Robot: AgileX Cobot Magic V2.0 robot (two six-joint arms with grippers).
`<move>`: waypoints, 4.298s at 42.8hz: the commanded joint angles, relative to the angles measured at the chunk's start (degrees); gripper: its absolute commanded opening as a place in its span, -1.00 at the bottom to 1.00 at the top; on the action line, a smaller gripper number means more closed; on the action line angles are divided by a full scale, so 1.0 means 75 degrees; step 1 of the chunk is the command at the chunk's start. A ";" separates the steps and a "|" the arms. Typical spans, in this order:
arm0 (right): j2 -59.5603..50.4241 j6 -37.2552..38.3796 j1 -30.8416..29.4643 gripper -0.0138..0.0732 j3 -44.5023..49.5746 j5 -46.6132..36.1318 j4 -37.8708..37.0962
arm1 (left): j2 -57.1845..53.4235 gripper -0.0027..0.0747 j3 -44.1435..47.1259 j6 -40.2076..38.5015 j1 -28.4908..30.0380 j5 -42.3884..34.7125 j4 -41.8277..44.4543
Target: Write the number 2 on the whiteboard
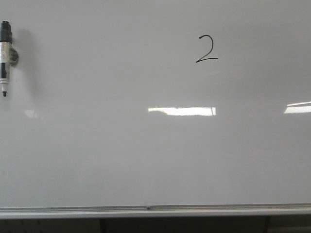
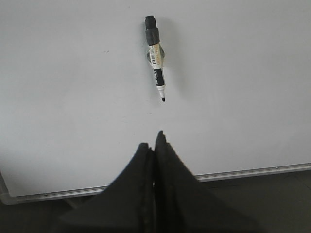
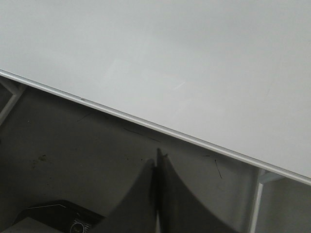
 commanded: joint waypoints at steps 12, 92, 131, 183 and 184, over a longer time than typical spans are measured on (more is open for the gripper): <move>0.0023 0.0032 -0.0056 -0.84 -0.0231 -0.0400 -0.0034 | -0.0225 -0.98 -0.0221 -0.0034 -0.0068 -0.0524 -0.0026; 0.0032 0.0032 -0.0056 -0.84 -0.0231 -0.0394 -0.0034 | -0.4707 -0.98 0.7538 -0.0048 0.0818 -0.8256 -0.0341; 0.0032 0.0032 -0.0056 -0.84 -0.0231 -0.0394 -0.0034 | -0.4722 -0.98 0.7538 0.0582 0.1155 -0.7921 -0.0693; -0.2633 -0.0244 -0.1906 -0.84 0.3150 -0.4647 -0.0306 | -0.4708 -0.98 0.7538 0.0582 0.1190 -0.7921 -0.0693; -0.2745 -0.0244 -0.1967 -0.84 0.3330 -0.4943 -0.0306 | -0.4708 -0.98 0.7538 0.0582 0.1190 -0.7921 -0.0693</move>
